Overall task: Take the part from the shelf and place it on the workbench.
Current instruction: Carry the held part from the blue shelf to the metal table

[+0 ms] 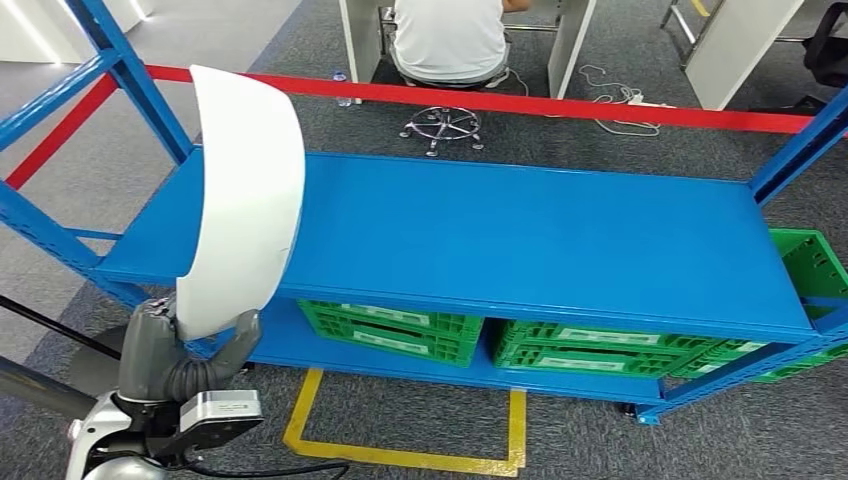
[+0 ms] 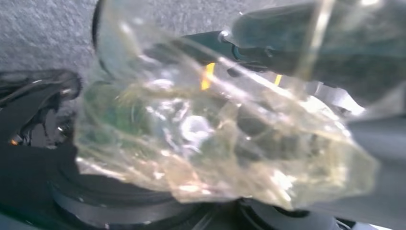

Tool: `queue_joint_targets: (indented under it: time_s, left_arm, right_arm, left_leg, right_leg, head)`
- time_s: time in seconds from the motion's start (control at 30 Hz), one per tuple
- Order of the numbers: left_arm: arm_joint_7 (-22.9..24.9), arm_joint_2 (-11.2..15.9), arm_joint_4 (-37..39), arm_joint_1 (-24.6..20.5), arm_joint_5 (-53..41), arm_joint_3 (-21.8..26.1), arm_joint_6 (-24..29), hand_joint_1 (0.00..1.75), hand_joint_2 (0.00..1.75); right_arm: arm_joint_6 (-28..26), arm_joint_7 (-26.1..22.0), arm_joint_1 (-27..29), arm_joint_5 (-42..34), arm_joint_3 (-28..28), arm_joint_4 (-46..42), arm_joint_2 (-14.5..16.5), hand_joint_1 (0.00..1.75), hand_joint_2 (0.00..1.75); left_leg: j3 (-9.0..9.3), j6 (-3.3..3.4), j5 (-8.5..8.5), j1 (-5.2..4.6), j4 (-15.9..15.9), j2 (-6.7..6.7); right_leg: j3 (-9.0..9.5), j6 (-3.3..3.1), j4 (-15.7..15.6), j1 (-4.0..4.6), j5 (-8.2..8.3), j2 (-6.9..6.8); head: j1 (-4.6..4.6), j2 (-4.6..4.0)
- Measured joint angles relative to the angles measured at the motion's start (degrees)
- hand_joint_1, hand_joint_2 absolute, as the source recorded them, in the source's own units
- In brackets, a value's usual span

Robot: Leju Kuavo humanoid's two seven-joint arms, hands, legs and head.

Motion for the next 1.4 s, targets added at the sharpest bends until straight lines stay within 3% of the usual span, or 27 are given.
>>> queue_joint_targets:
  time_s: [0.07, 0.1, 0.13, 0.2, 0.23, 0.3, 0.33, 0.4, 0.43, 0.53, 0.57, 0.6, 0.67, 0.73, 0.77, 0.83, 0.9, 0.93, 1.03, 1.07, 1.1, 1.17, 1.2, 1.23, 1.3, 1.33, 1.4]
  left_arm:
    - [0.1, 0.0, 0.2, 0.0, 0.5, 0.0, 0.1, 1.75, 1.75]
    - [0.2, 0.0, 0.4, 0.1, 0.7, 0.0, 0.2, 1.75, 1.75]
    - [0.3, 0.0, 0.4, 0.2, 0.9, 0.0, 0.5, 1.75, 1.75]
    - [0.3, 0.0, 0.5, 1.0, 1.5, 0.3, 1.2, 1.75, 1.75]
    - [0.1, 0.0, 0.5, 1.5, 2.0, 0.6, 1.7, 1.75, 1.75]
    - [-0.3, 0.1, 0.4, 2.5, 2.9, 1.4, 2.1, 1.75, 1.75]
    - [-0.4, 0.1, 0.4, 2.9, 3.3, 1.8, 2.2, 1.75, 1.75]
    - [-0.6, 0.1, 0.4, 3.4, 3.7, 2.6, 2.2, 1.75, 1.75]
    - [-0.6, 0.1, 0.4, 3.7, 3.8, 2.9, 2.2, 1.75, 1.75]
    - [-0.6, 0.1, 0.5, 4.3, 4.0, 3.6, 2.4, 1.75, 1.75]
    - [-0.6, 0.1, 0.5, 4.4, 4.2, 3.9, 2.5, 1.75, 1.75]
    - [-0.6, 0.1, 0.5, 4.4, 4.2, 4.1, 2.6, 1.75, 1.75]
    - [-0.6, 0.1, 0.5, 4.5, 4.4, 4.4, 2.8, 1.75, 1.75]
    - [-0.6, 0.1, 0.5, 4.5, 4.7, 4.5, 2.9, 1.75, 1.75]
    - [-0.6, 0.1, 0.5, 4.5, 4.9, 4.5, 3.0, 1.75, 1.75]
    - [-0.6, 0.1, 0.5, 4.5, 5.4, 4.7, 3.2, 1.75, 1.75]
    - [-0.6, 0.0, 0.6, 4.5, 6.2, 5.1, 3.1, 1.75, 1.75]
    - [-0.6, 0.0, 0.7, 4.4, 6.5, 5.2, 3.0, 1.75, 1.75]
    - [-0.6, -0.2, 1.4, 3.7, 6.9, 5.4, 2.4, 1.75, 1.75]
    - [-0.5, -0.2, 1.8, 3.5, 6.9, 5.4, 2.2, 1.75, 1.75]
    - [-0.4, -0.3, 2.1, 3.2, 6.9, 5.4, 2.1, 1.75, 1.75]
    - [-0.2, -0.4, 2.7, 2.8, 6.9, 5.4, 2.1, 1.75, 1.75]
    - [-0.1, -0.5, 3.0, 2.6, 6.9, 5.4, 2.1, 1.75, 1.75]
    - [0.0, -0.5, 3.2, 2.5, 7.0, 5.4, 2.1, 1.75, 1.75]
    - [0.0, -0.5, 3.5, 2.2, 7.1, 5.4, 2.1, 1.75, 1.75]
    - [0.0, -0.5, 3.7, 2.1, 7.1, 5.4, 2.1, 1.75, 1.75]
    - [0.1, -0.5, 3.9, 1.9, 7.2, 5.3, 2.0, 1.75, 1.75]
  right_arm:
    - [1.2, 0.0, -0.2, 1.6, -1.6, 0.0, 0.7, 0.00, 0.00]
    - [1.9, 0.0, -0.4, 2.7, -2.4, 0.1, 1.1, 0.00, 0.00]
    - [2.7, 0.0, -0.8, 4.0, -3.3, 0.2, 1.5, 0.00, 0.00]
    - [4.0, 0.1, -1.7, 6.2, -4.5, 0.7, 2.1, 0.00, 0.00]
    - [4.5, 0.4, -2.3, 7.2, -4.9, 1.0, 2.4, 0.00, 0.00]
    - [4.9, 0.9, -3.8, 8.4, -5.4, 2.0, 2.9, 0.00, 0.00]
    - [5.0, 1.0, -4.5, 8.8, -5.5, 2.6, 3.1, 0.00, 0.00]
    - [5.0, 1.0, -5.7, 9.2, -5.7, 3.8, 3.6, 0.00, 0.00]
    - [4.9, 1.0, -6.1, 9.2, -5.8, 4.3, 3.8, 0.00, 0.00]
    - [4.2, 1.0, -7.8, 9.3, -5.9, 5.8, 4.1, 0.00, 0.00]
    - [4.1, 1.0, -8.3, 9.3, -6.0, 6.3, 4.2, 0.00, 0.00]
    - [3.9, 1.0, -8.7, 9.3, -6.0, 6.7, 4.3, 0.00, 0.00]
    - [3.8, 1.0, -9.4, 9.2, -6.0, 7.4, 4.5, 0.00, 0.00]
    - [3.3, 1.0, -10.0, 9.1, -6.0, 8.1, 4.6, 0.00, 0.00]
    - [3.0, 1.0, -10.4, 9.0, -5.9, 8.6, 4.7, 0.00, 0.00]
    - [2.1, 1.0, -11.5, 8.4, -5.6, 9.8, 4.9, 0.00, 0.00]
    - [0.9, 1.0, -12.8, 6.9, -4.8, 11.6, 4.9, 0.00, 0.00]
    - [0.3, 1.0, -13.6, 5.9, -4.4, 12.6, 4.9, 0.00, 0.00]
    - [-1.3, 1.0, -16.2, 3.0, -2.9, 15.5, 4.9, 0.00, 0.00]
    - [-1.6, 1.0, -17.2, 2.3, -2.5, 16.4, 4.9, 0.00, 0.00]
    - [-2.0, 1.0, -18.0, 1.7, -2.0, 17.3, 4.9, 0.00, 0.00]
    - [-2.6, 1.0, -19.1, 0.5, -1.2, 18.6, 4.9, 0.00, 0.00]
    - [-2.9, 1.0, -19.5, 0.0, -0.8, 19.2, 4.9, 0.00, 0.00]
    - [-3.1, 1.0, -19.9, -0.4, -0.4, 19.6, 4.9, 0.00, 0.00]
    - [-3.4, 1.0, -20.6, -0.9, 0.3, 20.2, 4.9, 0.00, 0.00]
    - [-3.5, 1.0, -20.8, -1.0, 0.6, 20.4, 4.9, 0.00, 0.00]
    - [-3.7, 1.0, -21.1, -1.3, 1.1, 21.0, 4.9, 0.00, 0.00]
  left_leg:
    - [-1.53, 0.13, 1.14, -0.18, 0.1, 0.17]
    - [-2.34, 0.10, 1.74, -0.24, 0.2, 0.23]
    - [-3.18, -0.01, 2.33, -0.26, 0.3, 0.29]
    - [-4.71, -0.39, 3.34, -0.26, 0.6, 0.35]
    - [-5.33, -0.64, 3.72, -0.33, 1.0, 0.37]
    - [-6.05, -1.21, 4.49, -0.47, 1.6, 0.46]
    - [-6.26, -1.47, 4.91, -0.50, 1.7, 0.49]
    - [-6.66, -2.06, 5.00, -0.36, 2.0, 0.34]
    - [-6.96, -2.41, 3.62, -0.26, 2.9, 0.21]
    - [-8.76, -3.31, -4.87, 0.12, 11.4, 0.00]
    - [-9.24, -3.45, -6.61, 0.21, 15.0, 0.00]
    - [-9.25, -3.49, -6.89, 0.25, 17.4, 0.00]
    - [-6.93, -3.21, -3.89, 0.23, 16.8, -0.02]
    - [-1.58, -2.44, -1.31, 0.04, 9.5, -0.21]
    - [1.05, -2.04, -1.29, -0.08, 5.3, -0.32]
    - [3.46, -1.50, -2.14, -0.37, 0.6, -0.46]
    - [3.10, -0.97, -1.66, -0.37, -0.6, -0.32]
    - [2.64, -0.56, -1.18, -0.29, -1.0, -0.22]
    - [0.48, 0.16, 0.57, -0.21, -1.5, 0.03]
    - [-0.39, 0.18, 1.23, -0.29, -1.4, 0.12]
    - [-1.31, 0.17, 1.90, -0.36, -1.2, 0.20]
    - [-3.32, 0.02, 3.09, -0.41, -0.7, 0.29]
    - [-4.34, -0.13, 3.60, -0.40, -0.3, 0.29]
    - [-5.25, -0.33, 4.03, -0.46, 0.2, 0.26]
    - [-6.49, -0.83, 4.81, -0.59, 1.1, 0.25]
    - [-6.80, -1.07, 5.23, -0.63, 1.4, 0.27]
    - [-7.16, -1.62, 5.76, -0.50, 1.7, 0.23]
  right_leg:
    - [-1.26, 0.29, 6.8, -0.05, -3.68, 0.00]
    - [-1.16, 0.37, 8.6, -0.05, -3.47, 0.00]
    - [-0.18, 0.41, 8.6, -0.05, -1.97, -0.01]
    - [4.49, 0.36, 3.1, -0.09, 1.50, -0.02]
    - [7.77, 0.29, -1.4, -0.09, 1.97, -0.01]
    - [12.04, -0.16, -8.2, -0.02, 0.71, 0.08]
    - [12.70, -0.46, -9.7, 0.08, 0.14, 0.11]
    - [11.98, -1.30, -9.9, 0.08, 0.43, -0.05]
    - [11.54, -1.83, -9.9, 0.05, 0.89, -0.21]
    - [9.54, -2.82, -9.8, 0.25, 2.71, -0.55]
    - [8.85, -2.86, -9.7, 0.38, 3.33, -0.59]
    - [8.10, -2.88, -9.6, 0.49, 3.91, -0.64]
    - [6.54, -2.83, -9.0, 0.68, 4.94, -0.71]
    - [5.05, -2.66, -8.4, 0.83, 5.73, -0.70]
    - [4.57, -2.50, -8.2, 0.90, 6.12, -0.65]
    - [3.80, -1.91, -8.0, 0.89, 7.07, -0.56]
    - [2.96, -1.20, -7.8, 0.76, 7.54, -0.44]
    - [2.27, -0.90, -7.1, 0.72, 6.54, -0.33]
    - [-0.59, -0.37, 0.8, 0.53, -1.02, -0.08]
    - [-1.29, -0.26, 4.4, 0.46, -2.77, -0.07]
    - [-1.51, -0.17, 7.2, 0.42, -3.03, -0.07]
    - [0.14, -0.09, 8.0, 0.41, 0.25, -0.08]
    - [2.33, -0.06, 5.5, 0.37, 2.26, -0.08]
    - [5.33, -0.05, 1.5, 0.34, 2.99, -0.09]
    - [10.76, -0.33, -6.9, 0.36, 1.64, 0.02]
    - [12.05, -0.58, -9.3, 0.46, 0.60, 0.09]
    - [11.75, -1.40, -10.2, 0.52, 0.56, 0.06]
  head:
    - [0.19, 0.00]
    - [0.19, 0.00]
    - [0.20, 0.00]
    - [0.20, 0.00]
    - [0.22, 0.00]
    - [0.20, 0.00]
    - [0.19, 0.00]
    - [0.15, 0.00]
    - [0.09, -0.01]
    - [-0.17, -0.01]
    - [-0.21, -0.01]
    - [-0.22, -0.01]
    - [-0.25, -0.01]
    - [-0.25, 0.00]
    - [-0.22, 0.00]
    - [-0.22, 0.00]
    - [-0.25, 0.00]
    - [-0.19, -0.01]
    - [0.14, -0.01]
    - [0.21, 0.00]
    - [0.23, -0.01]
    - [0.26, -0.01]
    - [0.27, -0.01]
    - [0.27, 0.00]
    - [0.20, 0.01]
    - [0.16, 0.01]
    - [0.19, -0.01]
